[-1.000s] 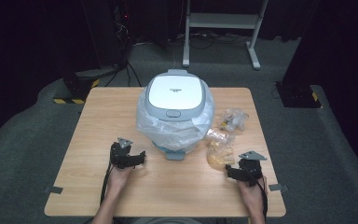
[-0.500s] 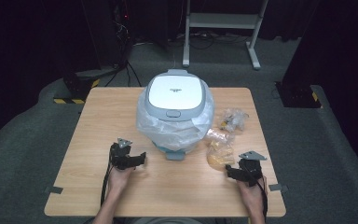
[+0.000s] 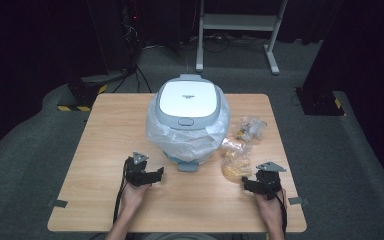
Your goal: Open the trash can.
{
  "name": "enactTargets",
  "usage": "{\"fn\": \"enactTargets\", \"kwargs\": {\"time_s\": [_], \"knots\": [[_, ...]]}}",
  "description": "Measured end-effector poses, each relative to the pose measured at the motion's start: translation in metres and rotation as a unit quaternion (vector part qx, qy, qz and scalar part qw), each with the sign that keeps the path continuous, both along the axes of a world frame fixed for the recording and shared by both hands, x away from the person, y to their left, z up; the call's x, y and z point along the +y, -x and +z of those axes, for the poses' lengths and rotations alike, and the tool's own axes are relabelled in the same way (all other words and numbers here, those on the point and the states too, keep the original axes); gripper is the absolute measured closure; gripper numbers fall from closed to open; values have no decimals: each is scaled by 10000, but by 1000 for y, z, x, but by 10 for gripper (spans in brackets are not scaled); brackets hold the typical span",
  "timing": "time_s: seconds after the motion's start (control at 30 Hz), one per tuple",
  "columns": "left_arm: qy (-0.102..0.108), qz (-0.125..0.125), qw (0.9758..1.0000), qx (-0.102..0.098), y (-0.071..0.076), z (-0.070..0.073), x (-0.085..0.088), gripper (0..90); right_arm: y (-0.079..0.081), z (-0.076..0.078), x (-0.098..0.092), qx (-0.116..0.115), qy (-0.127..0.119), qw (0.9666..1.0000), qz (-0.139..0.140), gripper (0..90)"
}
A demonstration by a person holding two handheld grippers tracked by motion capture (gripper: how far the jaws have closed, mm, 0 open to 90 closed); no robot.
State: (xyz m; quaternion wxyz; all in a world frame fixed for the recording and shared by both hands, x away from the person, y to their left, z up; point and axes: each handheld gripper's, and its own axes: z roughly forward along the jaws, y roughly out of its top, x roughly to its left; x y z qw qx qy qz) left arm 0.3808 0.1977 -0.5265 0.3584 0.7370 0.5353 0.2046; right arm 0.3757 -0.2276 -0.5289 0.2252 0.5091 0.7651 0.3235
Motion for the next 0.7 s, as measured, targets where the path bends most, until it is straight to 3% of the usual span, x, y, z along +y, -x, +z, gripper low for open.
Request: {"fn": "enactTargets", "kwargs": {"time_s": [0.7], "knots": [[178, -404, 9987, -268, 1, 8, -33, 144, 0, 0, 0, 0, 0, 10000, 0, 200]]}}
